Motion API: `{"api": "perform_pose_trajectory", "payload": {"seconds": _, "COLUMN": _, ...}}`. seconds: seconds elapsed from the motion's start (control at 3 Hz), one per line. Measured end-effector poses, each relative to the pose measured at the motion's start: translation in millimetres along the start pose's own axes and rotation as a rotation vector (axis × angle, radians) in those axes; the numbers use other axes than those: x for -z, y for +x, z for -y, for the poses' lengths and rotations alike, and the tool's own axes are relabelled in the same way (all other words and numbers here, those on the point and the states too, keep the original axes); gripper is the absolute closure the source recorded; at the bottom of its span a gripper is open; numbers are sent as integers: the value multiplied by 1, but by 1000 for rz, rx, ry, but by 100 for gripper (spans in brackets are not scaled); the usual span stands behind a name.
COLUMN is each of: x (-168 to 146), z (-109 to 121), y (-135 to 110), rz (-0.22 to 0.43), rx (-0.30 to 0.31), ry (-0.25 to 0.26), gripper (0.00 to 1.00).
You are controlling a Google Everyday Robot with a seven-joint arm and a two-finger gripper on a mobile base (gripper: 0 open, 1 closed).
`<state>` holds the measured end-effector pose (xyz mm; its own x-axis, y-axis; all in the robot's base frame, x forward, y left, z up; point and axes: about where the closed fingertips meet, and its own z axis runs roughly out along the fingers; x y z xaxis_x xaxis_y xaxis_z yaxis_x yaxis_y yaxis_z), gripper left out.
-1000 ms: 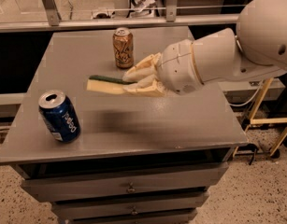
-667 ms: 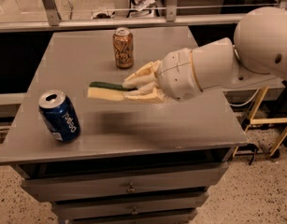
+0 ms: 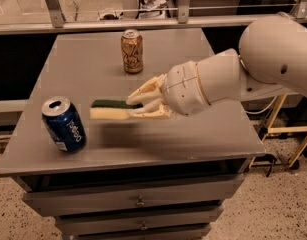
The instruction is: Move sponge near pepsi can
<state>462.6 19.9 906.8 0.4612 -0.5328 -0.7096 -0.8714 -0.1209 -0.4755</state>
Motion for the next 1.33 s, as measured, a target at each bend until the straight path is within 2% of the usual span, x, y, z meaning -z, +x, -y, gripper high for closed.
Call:
{"api": "perform_pose_trajectory", "payload": {"seconds": 0.33, "x": -10, "z": -7, "y": -1, "rz": -6, "rx": 28, "ry": -35, "gripper": 58}}
{"api": "perform_pose_trajectory", "payload": {"seconds": 1.0, "x": -12, "z": -8, "y": -6, "rz": -5, "rx": 35, "ry": -39, "gripper": 12}}
{"api": "perform_pose_trajectory", "payload": {"seconds": 1.33, "x": -13, "z": -8, "y": -8, "rz": -5, "rx": 38, "ry": -41, "gripper": 0}}
